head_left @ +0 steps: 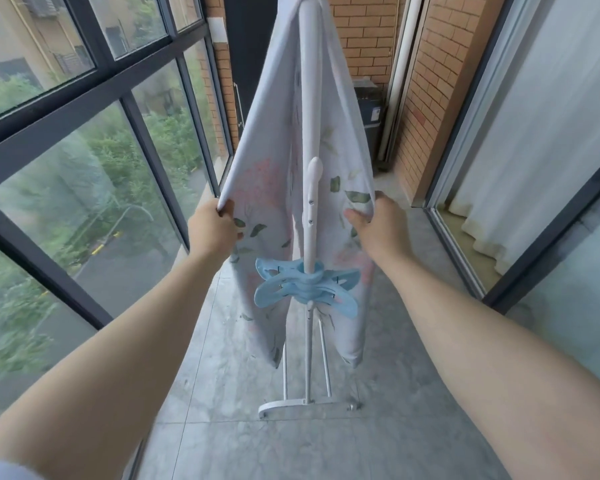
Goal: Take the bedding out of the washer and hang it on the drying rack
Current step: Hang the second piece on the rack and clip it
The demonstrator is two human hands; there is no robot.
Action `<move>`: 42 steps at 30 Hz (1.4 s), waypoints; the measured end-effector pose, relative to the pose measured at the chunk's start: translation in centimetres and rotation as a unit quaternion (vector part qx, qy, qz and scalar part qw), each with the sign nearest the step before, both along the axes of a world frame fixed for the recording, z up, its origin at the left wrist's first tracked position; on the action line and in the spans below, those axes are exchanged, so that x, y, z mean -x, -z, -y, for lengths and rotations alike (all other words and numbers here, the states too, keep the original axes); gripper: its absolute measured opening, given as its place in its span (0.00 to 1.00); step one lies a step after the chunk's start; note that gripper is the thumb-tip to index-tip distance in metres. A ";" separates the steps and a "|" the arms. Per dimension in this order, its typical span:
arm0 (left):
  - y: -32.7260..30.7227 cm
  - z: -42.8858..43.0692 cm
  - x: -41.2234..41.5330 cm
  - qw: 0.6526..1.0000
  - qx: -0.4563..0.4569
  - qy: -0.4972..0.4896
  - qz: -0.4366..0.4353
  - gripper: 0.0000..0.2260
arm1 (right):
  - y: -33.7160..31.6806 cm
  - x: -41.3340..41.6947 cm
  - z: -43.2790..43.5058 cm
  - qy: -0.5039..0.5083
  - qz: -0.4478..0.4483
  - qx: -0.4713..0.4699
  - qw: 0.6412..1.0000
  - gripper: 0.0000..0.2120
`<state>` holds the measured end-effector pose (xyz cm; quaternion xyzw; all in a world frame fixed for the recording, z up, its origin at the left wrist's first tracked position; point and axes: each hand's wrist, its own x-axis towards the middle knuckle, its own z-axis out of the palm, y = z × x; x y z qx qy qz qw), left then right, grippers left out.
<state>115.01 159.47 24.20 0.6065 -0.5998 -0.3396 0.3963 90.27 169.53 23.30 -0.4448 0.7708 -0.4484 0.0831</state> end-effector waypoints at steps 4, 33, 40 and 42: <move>3.1 -0.4 -0.6 0.993 0.062 0.001 0.096 0.18 | 0.9 0.4 0.2 0.049 0.052 -0.035 0.997 0.13; 17.4 -4.2 -1.1 0.991 -0.029 -0.020 0.131 0.06 | 13.4 0.1 -3.8 0.094 0.088 -0.087 0.988 0.10; 20.4 -4.3 0.5 0.990 0.008 -0.074 0.116 0.06 | 21.3 0.0 -2.4 0.051 0.104 -0.067 0.991 0.07; 21.8 -4.5 0.9 0.993 0.014 -0.076 0.088 0.03 | 22.7 -0.5 -2.1 0.048 0.136 -0.066 0.987 0.08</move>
